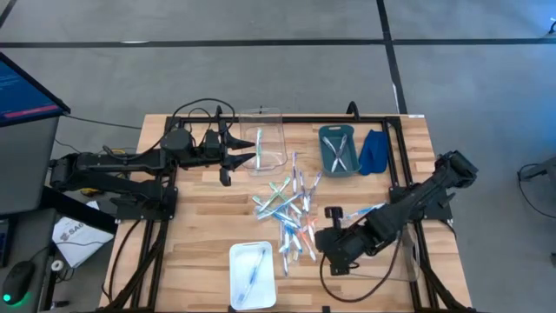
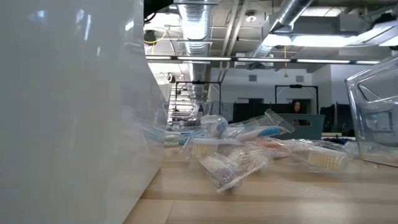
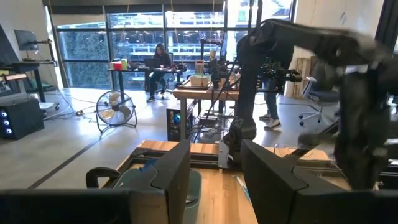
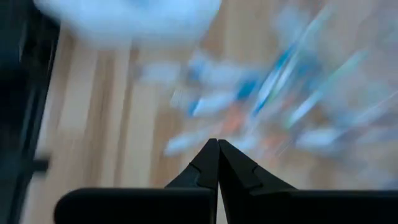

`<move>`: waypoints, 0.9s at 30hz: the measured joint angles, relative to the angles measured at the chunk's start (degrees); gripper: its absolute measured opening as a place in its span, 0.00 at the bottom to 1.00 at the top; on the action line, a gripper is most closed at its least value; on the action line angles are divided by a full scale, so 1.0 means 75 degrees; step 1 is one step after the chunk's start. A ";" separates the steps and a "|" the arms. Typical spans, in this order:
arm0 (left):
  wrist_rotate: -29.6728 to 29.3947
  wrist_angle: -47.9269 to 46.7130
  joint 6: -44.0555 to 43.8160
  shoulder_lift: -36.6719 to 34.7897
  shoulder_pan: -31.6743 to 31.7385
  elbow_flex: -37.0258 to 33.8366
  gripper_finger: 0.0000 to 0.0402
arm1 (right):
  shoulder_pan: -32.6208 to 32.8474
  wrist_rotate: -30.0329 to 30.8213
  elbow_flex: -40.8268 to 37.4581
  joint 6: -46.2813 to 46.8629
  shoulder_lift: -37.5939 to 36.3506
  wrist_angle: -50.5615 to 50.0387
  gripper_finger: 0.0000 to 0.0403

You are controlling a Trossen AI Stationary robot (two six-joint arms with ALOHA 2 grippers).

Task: Pick & Place Toothbrushes
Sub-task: Put the blue toothbrush into the white bin

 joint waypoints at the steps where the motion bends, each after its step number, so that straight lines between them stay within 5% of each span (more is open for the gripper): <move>1: 0.0000 0.0000 -0.0001 0.0000 -0.0002 0.0000 0.34 | 0.0079 0.0480 0.0275 -0.0166 -0.0005 -0.0092 0.00; 5: 0.0000 0.0000 0.0000 0.0000 0.0000 0.0000 0.34 | 0.0409 0.2267 0.1134 0.0023 -0.0005 -0.1363 0.00; 9: 0.0000 -0.0006 -0.0003 0.0000 -0.0003 0.0000 0.34 | 0.0449 0.3482 0.1407 0.2814 -0.0014 -0.3908 0.00; 12: 0.0003 -0.0040 -0.0003 0.0000 -0.0003 0.0000 0.34 | 0.0359 0.3500 0.1284 0.5199 -0.0036 -0.5324 0.00; 27: 0.0003 -0.0076 -0.0003 0.0000 0.0012 0.0000 0.34 | -0.0291 0.3147 -0.1844 0.8193 -0.1803 -0.5227 0.00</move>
